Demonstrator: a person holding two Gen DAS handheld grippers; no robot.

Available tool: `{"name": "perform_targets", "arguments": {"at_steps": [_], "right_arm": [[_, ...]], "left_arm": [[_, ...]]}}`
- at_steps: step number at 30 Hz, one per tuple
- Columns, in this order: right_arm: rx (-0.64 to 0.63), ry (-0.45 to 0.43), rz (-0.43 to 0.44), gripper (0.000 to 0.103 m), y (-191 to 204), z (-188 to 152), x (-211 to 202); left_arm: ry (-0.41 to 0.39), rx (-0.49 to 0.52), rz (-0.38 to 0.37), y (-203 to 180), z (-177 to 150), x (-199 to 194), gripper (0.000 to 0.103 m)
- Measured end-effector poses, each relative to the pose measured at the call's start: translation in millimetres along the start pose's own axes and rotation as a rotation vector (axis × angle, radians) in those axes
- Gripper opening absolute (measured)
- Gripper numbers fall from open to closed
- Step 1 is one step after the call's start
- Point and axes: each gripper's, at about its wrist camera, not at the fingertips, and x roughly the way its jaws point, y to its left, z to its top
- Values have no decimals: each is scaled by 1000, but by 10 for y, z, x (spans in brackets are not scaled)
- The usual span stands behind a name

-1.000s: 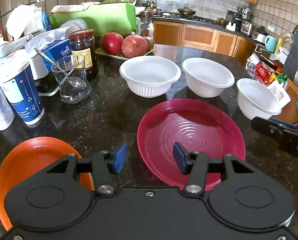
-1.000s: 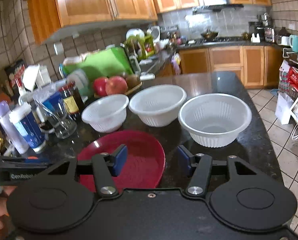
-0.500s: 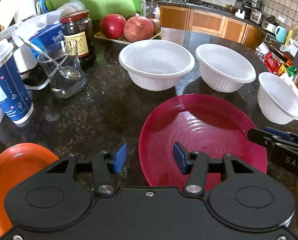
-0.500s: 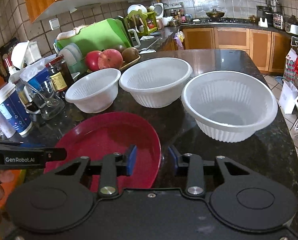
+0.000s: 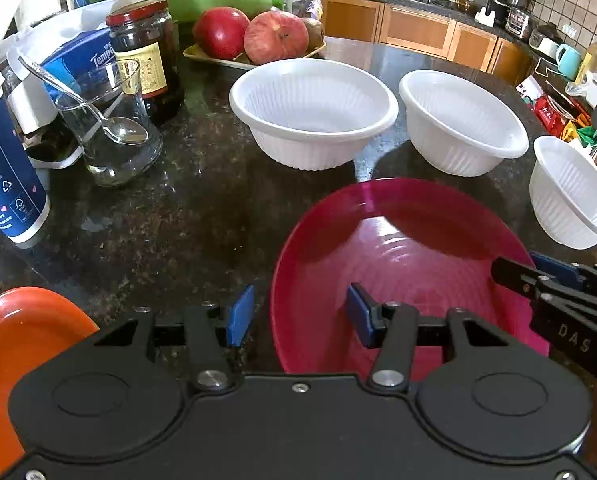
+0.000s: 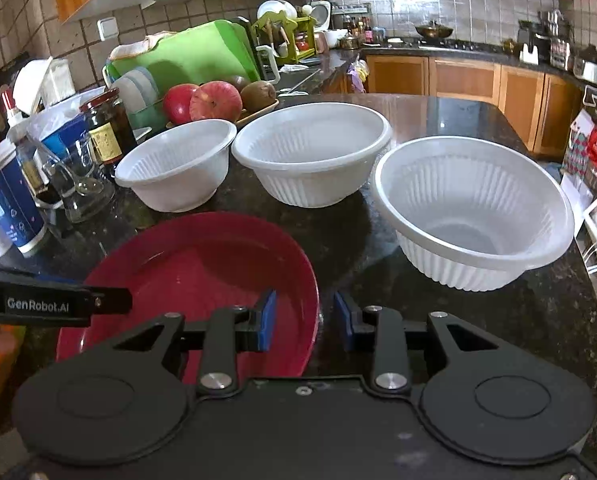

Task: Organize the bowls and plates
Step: 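Grasp the magenta plate rim with the left tool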

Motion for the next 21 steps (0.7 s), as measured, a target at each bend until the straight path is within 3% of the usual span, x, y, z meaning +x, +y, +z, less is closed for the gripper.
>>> {"name": "perform_targets", "arguments": {"at_steps": [8,21], "right_arm": [[-28,7,-3,29,68,-19,-41],[12,29,-17,24,29,-339,-470]], "left_arm": [[-12,8,-40,-23,-106,-80,52],[-3,52,-72,-28,-406,-333,31]]}}
